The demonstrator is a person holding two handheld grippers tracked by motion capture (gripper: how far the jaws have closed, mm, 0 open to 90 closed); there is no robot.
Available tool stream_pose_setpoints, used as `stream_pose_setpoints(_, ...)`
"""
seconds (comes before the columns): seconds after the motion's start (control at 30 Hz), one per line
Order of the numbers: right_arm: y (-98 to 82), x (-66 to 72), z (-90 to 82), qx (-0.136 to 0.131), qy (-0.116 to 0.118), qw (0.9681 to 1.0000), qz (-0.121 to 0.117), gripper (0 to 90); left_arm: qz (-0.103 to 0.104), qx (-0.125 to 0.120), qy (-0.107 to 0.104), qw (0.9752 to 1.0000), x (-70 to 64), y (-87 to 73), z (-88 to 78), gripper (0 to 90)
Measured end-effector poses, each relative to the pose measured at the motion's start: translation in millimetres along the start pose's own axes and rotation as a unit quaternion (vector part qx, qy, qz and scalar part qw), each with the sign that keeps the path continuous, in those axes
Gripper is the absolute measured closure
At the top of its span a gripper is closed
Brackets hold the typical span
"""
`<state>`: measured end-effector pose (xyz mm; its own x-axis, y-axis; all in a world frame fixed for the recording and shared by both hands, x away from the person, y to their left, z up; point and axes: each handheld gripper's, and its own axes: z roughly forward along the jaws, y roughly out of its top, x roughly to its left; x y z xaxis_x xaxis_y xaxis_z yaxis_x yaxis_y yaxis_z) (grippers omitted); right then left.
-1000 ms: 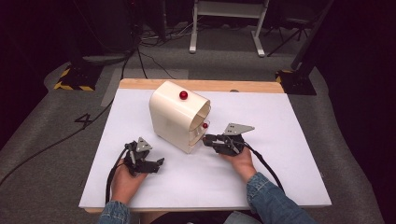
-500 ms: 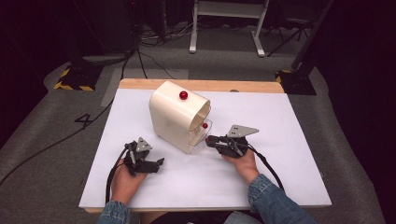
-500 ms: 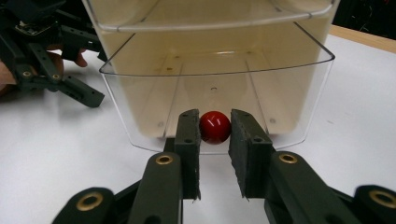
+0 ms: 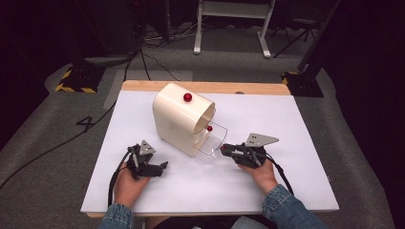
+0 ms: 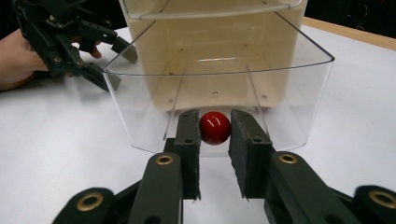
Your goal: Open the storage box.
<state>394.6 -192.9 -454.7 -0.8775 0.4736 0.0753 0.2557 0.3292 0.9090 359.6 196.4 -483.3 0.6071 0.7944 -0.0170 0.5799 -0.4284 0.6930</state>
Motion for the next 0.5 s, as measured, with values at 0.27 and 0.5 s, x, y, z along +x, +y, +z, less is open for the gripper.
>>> stream_pose_setpoints(0.27,-6.0,2.9,-17.0,0.008,-0.005,1.0,-0.002,73.8,0.0,0.0,0.0,1.0,-0.1,0.0,-0.1,19.1)
stream_pose_setpoints(0.5,-16.4,4.0,-26.4,0.023,-0.009,0.9997,-0.003,73.8,0.0,0.0,0.0,1.0,-0.1,0.0,0.0,19.1)
